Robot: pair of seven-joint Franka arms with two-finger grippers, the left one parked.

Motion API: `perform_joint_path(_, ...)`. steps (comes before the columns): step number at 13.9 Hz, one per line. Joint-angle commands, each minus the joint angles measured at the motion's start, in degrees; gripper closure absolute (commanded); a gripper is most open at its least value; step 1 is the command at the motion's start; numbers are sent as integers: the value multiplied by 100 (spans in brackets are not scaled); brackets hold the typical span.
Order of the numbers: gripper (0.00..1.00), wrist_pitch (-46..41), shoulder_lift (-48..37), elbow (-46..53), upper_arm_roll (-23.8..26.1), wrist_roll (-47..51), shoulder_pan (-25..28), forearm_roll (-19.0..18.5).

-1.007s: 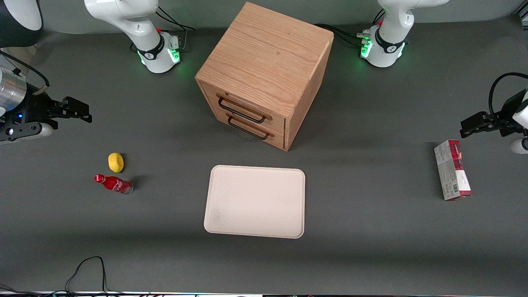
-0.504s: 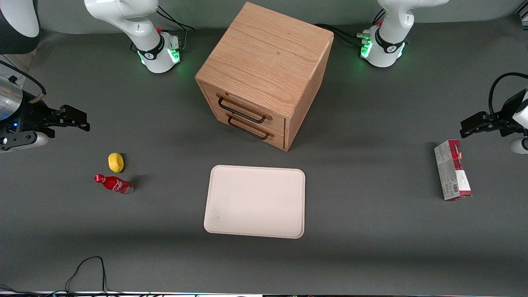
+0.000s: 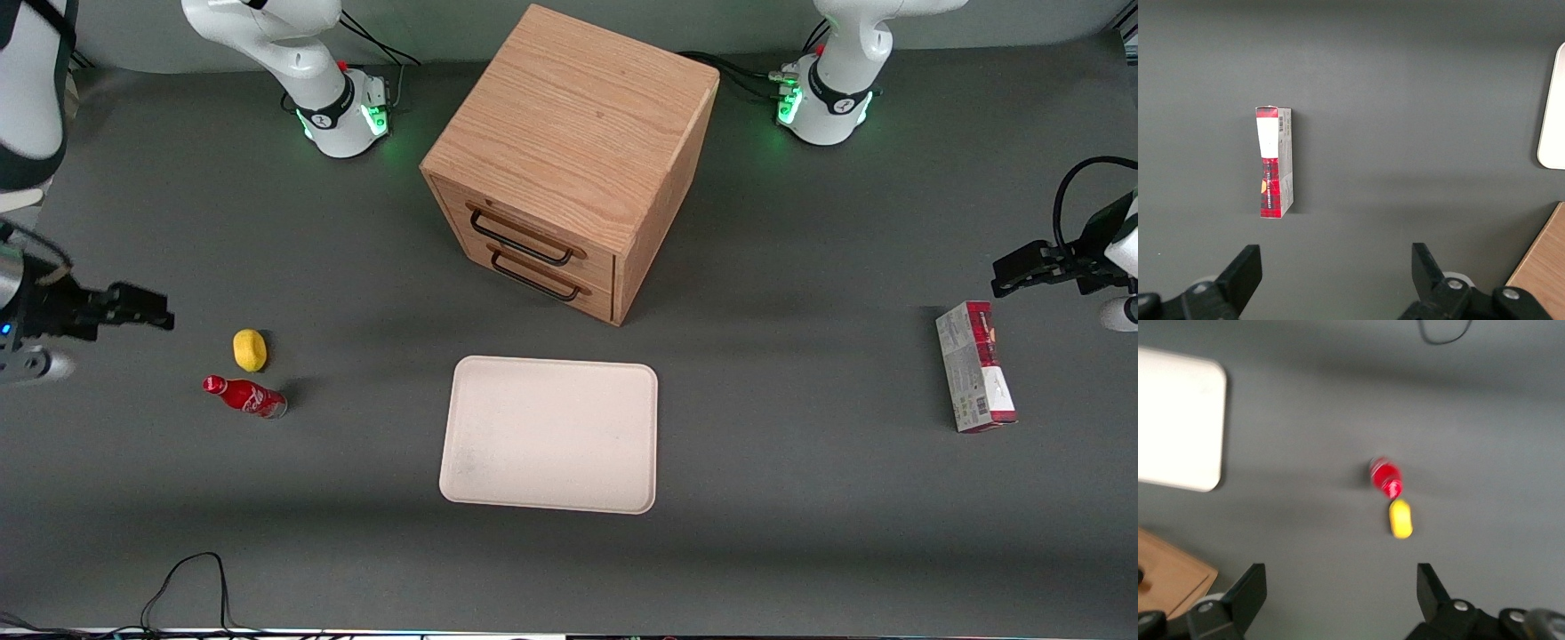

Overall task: Place coke bottle on tray
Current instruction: 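Move the open right gripper down toward the red Coca-Cola bottle, then close the right gripper around the bottle's neck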

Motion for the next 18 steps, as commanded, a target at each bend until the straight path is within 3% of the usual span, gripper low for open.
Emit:
perform_joint_path(1,0,-143,1328,1534,-3,24,-281,81)
perform_joint_path(8,0,175,1489,1316,50,-124,-369,81)
perform_joint_path(11,0,541,1094,264,15,-300,-369,89)
perform_joint_path(16,0,3079,-197,-3003,15,-336,-290,81)
perform_joint_path(18,0,3653,-383,-3666,15,-441,-281,55)
